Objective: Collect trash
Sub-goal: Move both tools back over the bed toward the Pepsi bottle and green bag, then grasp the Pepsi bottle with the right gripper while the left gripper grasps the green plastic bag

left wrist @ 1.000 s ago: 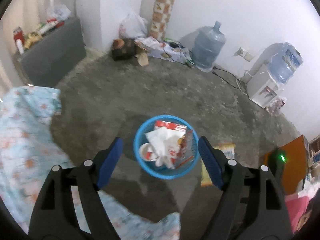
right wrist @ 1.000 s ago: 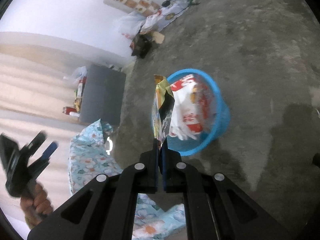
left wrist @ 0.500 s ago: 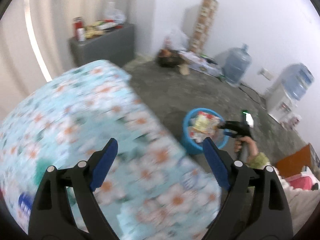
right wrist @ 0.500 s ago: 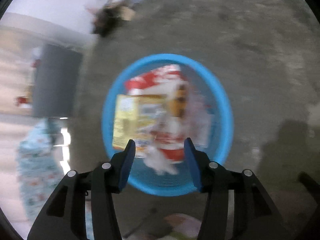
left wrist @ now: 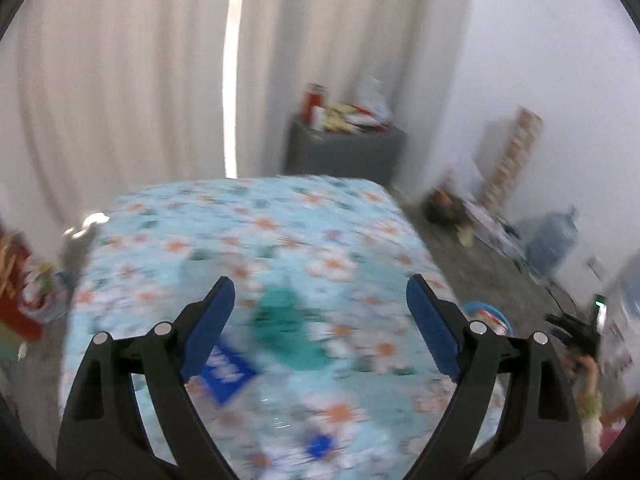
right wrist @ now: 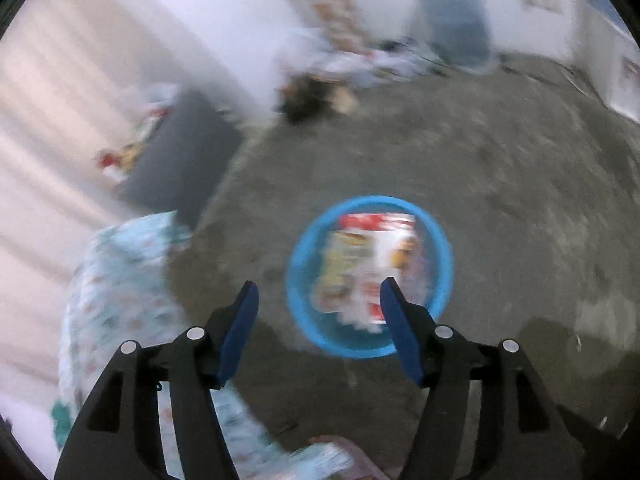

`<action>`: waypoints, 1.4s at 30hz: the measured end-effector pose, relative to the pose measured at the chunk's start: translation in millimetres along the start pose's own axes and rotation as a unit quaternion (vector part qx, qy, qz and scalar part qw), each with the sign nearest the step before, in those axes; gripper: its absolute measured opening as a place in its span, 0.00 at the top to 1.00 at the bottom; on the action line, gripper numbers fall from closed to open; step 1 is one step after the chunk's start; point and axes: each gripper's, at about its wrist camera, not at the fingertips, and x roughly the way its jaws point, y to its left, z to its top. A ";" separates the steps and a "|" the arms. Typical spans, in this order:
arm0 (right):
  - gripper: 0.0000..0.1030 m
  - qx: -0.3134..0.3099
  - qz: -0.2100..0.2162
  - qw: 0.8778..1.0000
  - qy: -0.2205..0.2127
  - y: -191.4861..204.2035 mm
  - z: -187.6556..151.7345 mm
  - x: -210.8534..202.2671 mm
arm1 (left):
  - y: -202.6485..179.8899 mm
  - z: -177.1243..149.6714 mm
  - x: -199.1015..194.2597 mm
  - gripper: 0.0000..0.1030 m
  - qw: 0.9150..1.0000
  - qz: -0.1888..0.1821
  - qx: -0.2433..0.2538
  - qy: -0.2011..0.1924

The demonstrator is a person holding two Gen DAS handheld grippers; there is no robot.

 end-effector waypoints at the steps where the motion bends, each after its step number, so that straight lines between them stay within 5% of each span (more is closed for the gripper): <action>1: 0.38 -0.017 0.017 1.000 0.007 17.1 -2.6 -3.4 | 15.1 -2.5 -8.0 0.19 1.000 0.015 -0.014 -0.004; 4: 0.37 -0.078 0.078 0.994 0.027 78.2 -15.2 -10.7 | 56.3 -16.8 -24.7 0.18 0.997 0.047 -0.059 -0.001; 8: 0.35 -0.154 0.176 0.968 0.085 164.9 -54.2 -13.7 | 97.1 -42.0 -28.7 0.18 0.992 0.057 -0.111 0.015; 11: 0.35 -0.222 0.237 0.936 0.138 231.5 -101.6 -13.5 | 121.7 -63.1 -27.9 0.18 0.988 0.070 -0.134 0.025; 15: 0.35 -0.320 0.296 0.876 0.207 321.7 -176.5 -12.5 | 147.0 -85.7 -25.5 0.18 0.984 0.086 -0.149 0.037; 19: 0.35 -0.418 0.286 0.831 0.228 400.4 -242.8 -8.4 | 172.7 -103.2 -28.5 0.18 0.981 0.096 -0.165 0.038; 24: 0.35 -0.549 0.213 0.787 0.184 474.1 -307.6 14.8 | 195.1 -117.6 -32.8 0.18 0.976 0.097 -0.191 0.037; 30: 0.39 -0.600 0.113 0.766 0.199 496.6 -343.0 60.9 | 213.9 -129.4 -36.0 0.18 0.972 0.098 -0.210 0.034; 37: 0.41 -0.586 0.153 0.768 0.207 465.6 -340.3 32.6 | 214.1 -127.1 -24.6 0.18 0.972 0.084 -0.215 0.035; 40: 0.41 -0.594 0.157 0.760 0.213 428.4 -337.7 13.1 | 204.0 -123.0 -16.6 0.18 0.974 0.066 -0.212 0.035; 42: 0.41 -0.588 0.150 0.765 0.216 392.8 -329.4 -2.3 | 194.4 -119.1 -8.4 0.18 0.977 0.055 -0.205 0.037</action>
